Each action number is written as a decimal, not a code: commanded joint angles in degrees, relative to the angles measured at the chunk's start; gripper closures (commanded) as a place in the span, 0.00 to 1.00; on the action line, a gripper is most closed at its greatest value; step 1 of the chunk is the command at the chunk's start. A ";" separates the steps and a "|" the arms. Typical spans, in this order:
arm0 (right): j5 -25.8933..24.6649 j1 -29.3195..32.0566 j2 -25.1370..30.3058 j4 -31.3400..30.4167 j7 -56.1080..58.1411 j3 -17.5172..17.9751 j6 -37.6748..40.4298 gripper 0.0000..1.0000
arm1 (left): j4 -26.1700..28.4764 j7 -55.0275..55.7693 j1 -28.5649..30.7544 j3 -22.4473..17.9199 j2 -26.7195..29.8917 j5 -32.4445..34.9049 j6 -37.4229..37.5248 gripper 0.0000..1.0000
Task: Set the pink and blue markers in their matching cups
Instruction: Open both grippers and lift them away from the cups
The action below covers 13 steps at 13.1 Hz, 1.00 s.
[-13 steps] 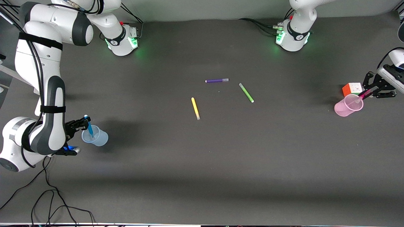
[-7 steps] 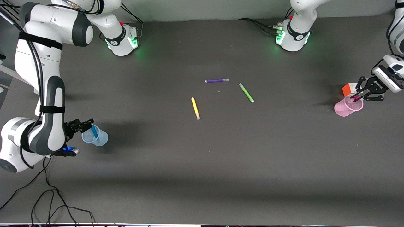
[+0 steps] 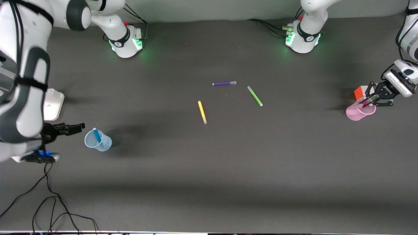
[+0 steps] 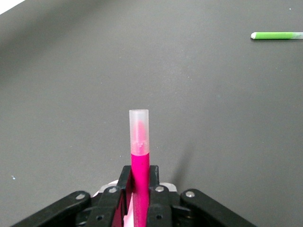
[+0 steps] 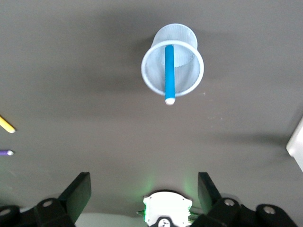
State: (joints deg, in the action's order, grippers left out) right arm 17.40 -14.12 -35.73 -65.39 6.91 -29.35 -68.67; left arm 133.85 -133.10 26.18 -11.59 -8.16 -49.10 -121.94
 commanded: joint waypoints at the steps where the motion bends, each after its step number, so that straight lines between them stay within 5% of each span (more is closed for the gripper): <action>1: -3.94 -5.19 10.30 -7.62 -6.63 -0.27 -3.82 0.00 | -2.71 -2.07 1.41 0.43 -2.65 -1.53 3.02 0.01; 7: -10.45 -11.28 29.21 -25.99 -10.34 -0.18 -17.98 0.00 | -6.83 1.77 1.16 0.43 -1.60 -0.83 6.01 0.01; 12: -13.09 -9.18 31.34 -24.35 -10.86 1.04 -18.96 0.00 | -10.70 32.57 -3.75 1.57 7.61 12.06 6.37 0.01; 13: -13.09 -5.16 31.60 -24.08 -11.04 5.05 -18.96 0.00 | -12.45 40.21 -5.86 1.66 9.46 16.18 7.67 0.01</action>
State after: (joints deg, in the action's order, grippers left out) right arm 5.81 -23.53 -5.85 -89.14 -2.29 -28.91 -86.71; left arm 122.74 -105.62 24.10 -9.65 -3.70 -38.79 -116.23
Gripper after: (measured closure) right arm 0.000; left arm 0.004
